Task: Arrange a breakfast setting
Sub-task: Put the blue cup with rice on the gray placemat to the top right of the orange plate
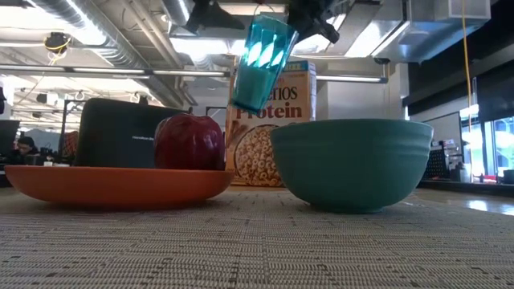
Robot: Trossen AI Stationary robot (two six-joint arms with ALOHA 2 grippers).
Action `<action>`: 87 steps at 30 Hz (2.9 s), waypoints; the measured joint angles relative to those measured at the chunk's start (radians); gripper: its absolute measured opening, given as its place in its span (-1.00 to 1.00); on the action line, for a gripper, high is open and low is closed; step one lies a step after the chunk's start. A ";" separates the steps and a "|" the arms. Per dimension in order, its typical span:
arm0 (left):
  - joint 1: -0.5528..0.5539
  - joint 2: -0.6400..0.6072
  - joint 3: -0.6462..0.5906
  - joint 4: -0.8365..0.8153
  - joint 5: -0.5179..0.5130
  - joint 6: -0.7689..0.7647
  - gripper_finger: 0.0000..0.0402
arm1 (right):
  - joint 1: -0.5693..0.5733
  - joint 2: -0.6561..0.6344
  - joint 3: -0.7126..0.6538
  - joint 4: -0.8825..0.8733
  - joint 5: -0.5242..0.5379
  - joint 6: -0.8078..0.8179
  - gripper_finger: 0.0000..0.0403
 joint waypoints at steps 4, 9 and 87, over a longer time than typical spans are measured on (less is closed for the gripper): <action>0.020 0.005 0.000 -0.064 0.001 0.003 0.35 | 0.000 0.004 0.000 0.026 0.018 -0.010 -1.00; 0.039 0.004 0.001 -0.100 0.018 0.001 0.23 | -0.001 0.006 -0.001 0.039 0.039 -0.018 -1.00; 0.038 -0.356 0.000 -0.583 -0.013 0.048 -0.18 | 0.038 0.318 -0.001 0.217 -0.192 -0.024 -1.00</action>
